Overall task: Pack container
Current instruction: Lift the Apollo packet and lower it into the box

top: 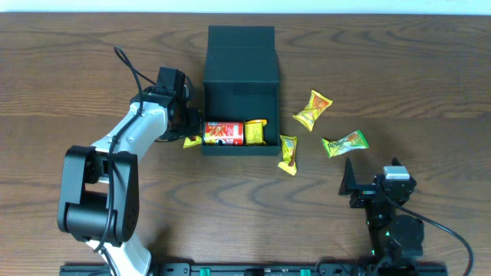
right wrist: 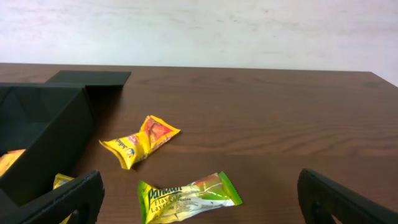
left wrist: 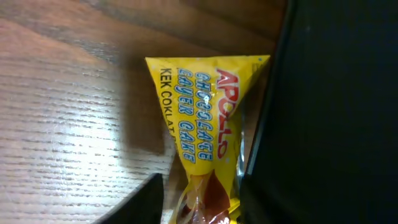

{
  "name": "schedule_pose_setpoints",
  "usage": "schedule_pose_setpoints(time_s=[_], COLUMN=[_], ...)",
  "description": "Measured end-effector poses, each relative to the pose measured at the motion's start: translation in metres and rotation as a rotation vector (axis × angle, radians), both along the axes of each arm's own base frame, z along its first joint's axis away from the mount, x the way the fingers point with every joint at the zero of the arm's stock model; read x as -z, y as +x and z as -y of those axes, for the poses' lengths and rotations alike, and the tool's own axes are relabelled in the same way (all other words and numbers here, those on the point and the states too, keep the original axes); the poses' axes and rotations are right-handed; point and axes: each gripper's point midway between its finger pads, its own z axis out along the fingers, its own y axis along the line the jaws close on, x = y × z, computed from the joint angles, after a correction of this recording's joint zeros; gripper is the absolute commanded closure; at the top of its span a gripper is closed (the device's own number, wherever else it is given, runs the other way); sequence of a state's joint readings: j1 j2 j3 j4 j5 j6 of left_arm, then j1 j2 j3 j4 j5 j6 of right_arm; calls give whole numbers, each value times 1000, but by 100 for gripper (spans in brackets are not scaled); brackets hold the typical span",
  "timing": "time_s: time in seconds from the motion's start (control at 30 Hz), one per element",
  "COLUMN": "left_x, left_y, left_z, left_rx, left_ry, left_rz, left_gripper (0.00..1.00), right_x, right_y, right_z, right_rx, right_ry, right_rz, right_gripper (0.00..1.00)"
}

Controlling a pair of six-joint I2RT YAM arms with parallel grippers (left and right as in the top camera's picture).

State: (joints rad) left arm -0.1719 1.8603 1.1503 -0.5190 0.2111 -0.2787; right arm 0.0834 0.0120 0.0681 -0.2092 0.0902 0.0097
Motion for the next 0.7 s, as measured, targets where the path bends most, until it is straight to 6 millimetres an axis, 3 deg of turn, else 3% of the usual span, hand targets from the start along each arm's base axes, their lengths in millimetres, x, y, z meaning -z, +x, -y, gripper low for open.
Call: schedule_pose_setpoints(time_s=[0.23, 0.53, 0.63, 0.7], left_x=[0, 0, -14, -38], left_y=[0, -18, -18, -11], left_z=[0, -9, -14, -16], left_rx=[8, 3, -4, -9], left_ry=[3, 48, 78, 84], left_rz=[0, -73, -66, -13], left_gripper=[93, 94, 94, 94], right_x=[0, 0, 0, 0], right_y=[0, 0, 0, 0], right_z=[0, 0, 0, 0], right_rx=[0, 0, 0, 0], right_ry=[0, 0, 0, 0], right_rz=[0, 0, 0, 0], right_gripper=[1, 1, 1, 1])
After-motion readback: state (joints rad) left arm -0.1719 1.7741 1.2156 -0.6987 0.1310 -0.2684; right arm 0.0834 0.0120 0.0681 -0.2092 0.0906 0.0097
